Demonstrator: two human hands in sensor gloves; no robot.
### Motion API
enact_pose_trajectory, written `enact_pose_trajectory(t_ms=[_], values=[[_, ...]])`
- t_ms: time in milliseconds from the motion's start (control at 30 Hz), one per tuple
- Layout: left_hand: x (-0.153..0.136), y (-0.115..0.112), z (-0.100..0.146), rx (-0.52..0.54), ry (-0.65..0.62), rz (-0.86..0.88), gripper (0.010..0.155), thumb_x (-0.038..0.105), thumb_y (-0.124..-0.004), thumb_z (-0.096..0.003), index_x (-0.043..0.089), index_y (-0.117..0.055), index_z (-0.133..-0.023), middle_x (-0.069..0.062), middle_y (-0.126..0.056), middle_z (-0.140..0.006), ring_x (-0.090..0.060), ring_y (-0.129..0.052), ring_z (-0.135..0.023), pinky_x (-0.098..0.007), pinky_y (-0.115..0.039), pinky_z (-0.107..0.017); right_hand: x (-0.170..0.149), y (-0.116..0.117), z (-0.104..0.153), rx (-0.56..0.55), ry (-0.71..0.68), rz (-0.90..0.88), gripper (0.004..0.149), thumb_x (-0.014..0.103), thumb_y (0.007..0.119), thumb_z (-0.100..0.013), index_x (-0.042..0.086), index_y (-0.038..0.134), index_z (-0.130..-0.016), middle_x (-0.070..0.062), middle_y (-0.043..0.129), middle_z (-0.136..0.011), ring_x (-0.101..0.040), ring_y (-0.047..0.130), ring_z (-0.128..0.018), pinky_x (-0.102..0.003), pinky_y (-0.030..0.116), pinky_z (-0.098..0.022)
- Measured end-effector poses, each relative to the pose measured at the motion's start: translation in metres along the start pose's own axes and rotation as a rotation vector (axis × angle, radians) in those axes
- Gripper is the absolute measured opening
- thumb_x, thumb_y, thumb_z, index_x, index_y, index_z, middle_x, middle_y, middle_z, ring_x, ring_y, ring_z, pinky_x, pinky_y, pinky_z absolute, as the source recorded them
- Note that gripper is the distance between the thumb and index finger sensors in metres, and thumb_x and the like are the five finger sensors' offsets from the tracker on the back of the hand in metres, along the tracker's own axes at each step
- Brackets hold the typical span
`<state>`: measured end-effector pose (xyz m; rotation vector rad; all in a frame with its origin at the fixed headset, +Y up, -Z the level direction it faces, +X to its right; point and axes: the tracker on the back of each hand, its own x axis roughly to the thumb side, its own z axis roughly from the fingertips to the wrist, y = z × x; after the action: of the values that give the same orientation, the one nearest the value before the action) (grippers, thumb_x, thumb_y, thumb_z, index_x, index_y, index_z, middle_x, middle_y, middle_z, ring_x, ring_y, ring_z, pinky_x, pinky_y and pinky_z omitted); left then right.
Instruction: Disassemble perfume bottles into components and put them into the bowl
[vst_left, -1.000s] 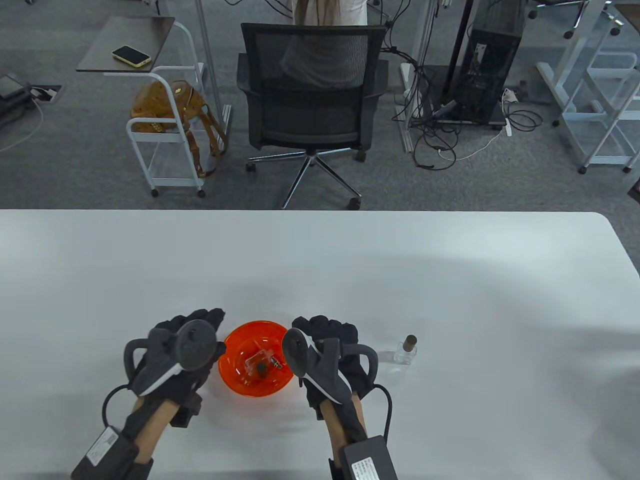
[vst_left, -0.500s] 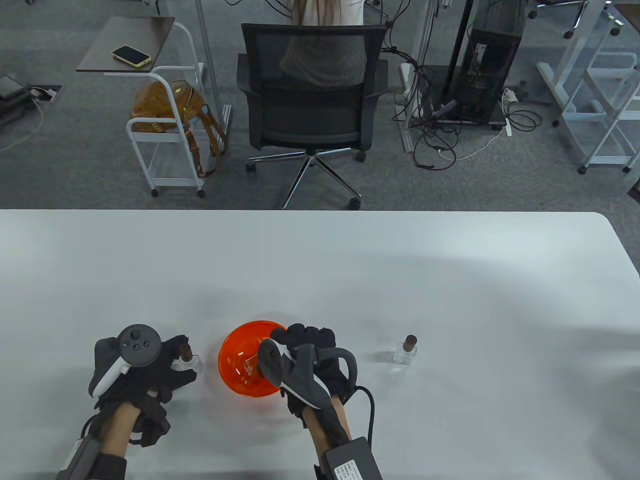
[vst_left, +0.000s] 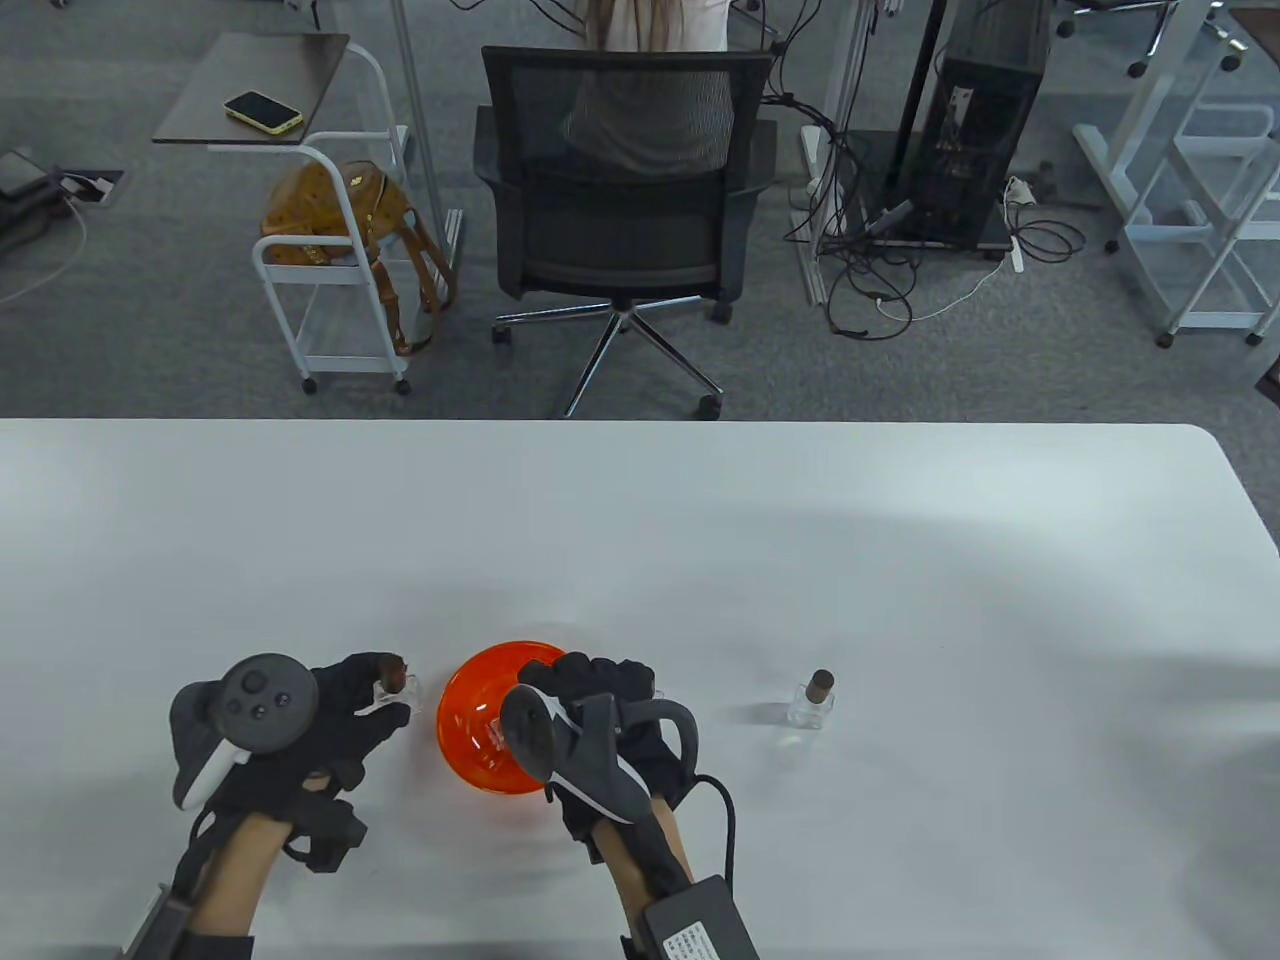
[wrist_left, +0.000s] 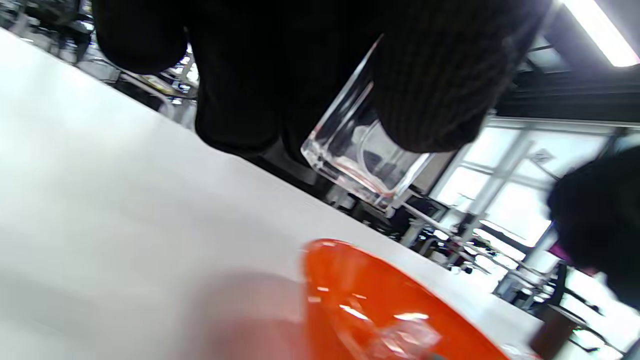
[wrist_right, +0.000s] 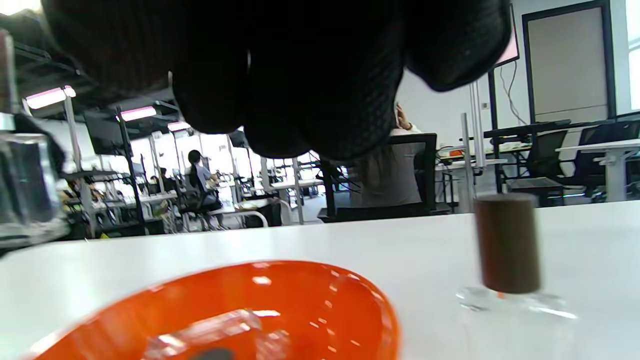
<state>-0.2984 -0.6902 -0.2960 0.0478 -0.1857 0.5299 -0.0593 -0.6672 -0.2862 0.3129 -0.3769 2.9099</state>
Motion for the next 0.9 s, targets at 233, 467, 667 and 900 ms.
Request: enact_pose_trajectory(t_ms=[233, 467, 667, 900], values=[[0.031, -0.017, 0.005, -0.031, -0.085, -0.101, 0.055, 0.043, -0.093, -0.0384, 0.027, -0.087, -0.091, -0.004, -0.105, -0.086, -0.031, -0.104, -0.072, -0.058, -0.074, -0.061, 0.016, -0.013, 0.005, 0.019, -0.115, -0.268, 0.068, 0.052, 0.084, -0.032, 0.035, 0.066, -0.095, 0.007, 0.084, -0.093, -0.008, 0.101, -0.061, -0.049, 0.078, -0.062], [0.037, -0.027, 0.003, -0.074, -0.11, -0.158, 0.055, 0.043, -0.093, -0.0386, 0.028, -0.086, -0.091, -0.003, -0.104, -0.087, -0.031, -0.103, -0.073, -0.058, -0.072, -0.062, 0.021, -0.012, 0.007, -0.049, -0.129, -0.24, 0.049, 0.048, 0.086, -0.033, 0.037, 0.082, -0.08, 0.008, 0.094, -0.08, -0.004, 0.104, -0.052, -0.046, 0.082, -0.058], [0.023, -0.024, 0.0, -0.059, -0.021, -0.138, 0.055, 0.043, -0.091, -0.04, 0.025, -0.086, -0.092, -0.006, -0.105, -0.087, -0.032, -0.104, -0.072, -0.058, -0.074, -0.06, 0.003, -0.008, 0.001, -0.041, -0.017, -0.121, 0.05, 0.044, 0.087, -0.035, 0.033, 0.079, -0.084, 0.004, 0.091, -0.083, -0.008, 0.102, -0.052, -0.05, 0.08, -0.058], [0.021, -0.024, 0.0, -0.07, -0.02, -0.092, 0.055, 0.041, -0.087, -0.043, 0.026, -0.08, -0.095, -0.006, -0.101, -0.092, -0.033, -0.104, -0.075, -0.058, -0.073, -0.061, 0.013, 0.058, -0.001, 0.226, -0.022, 0.265, 0.051, 0.044, 0.09, -0.033, 0.03, 0.086, -0.081, 0.003, 0.098, -0.079, -0.007, 0.104, -0.039, -0.049, 0.084, -0.05]])
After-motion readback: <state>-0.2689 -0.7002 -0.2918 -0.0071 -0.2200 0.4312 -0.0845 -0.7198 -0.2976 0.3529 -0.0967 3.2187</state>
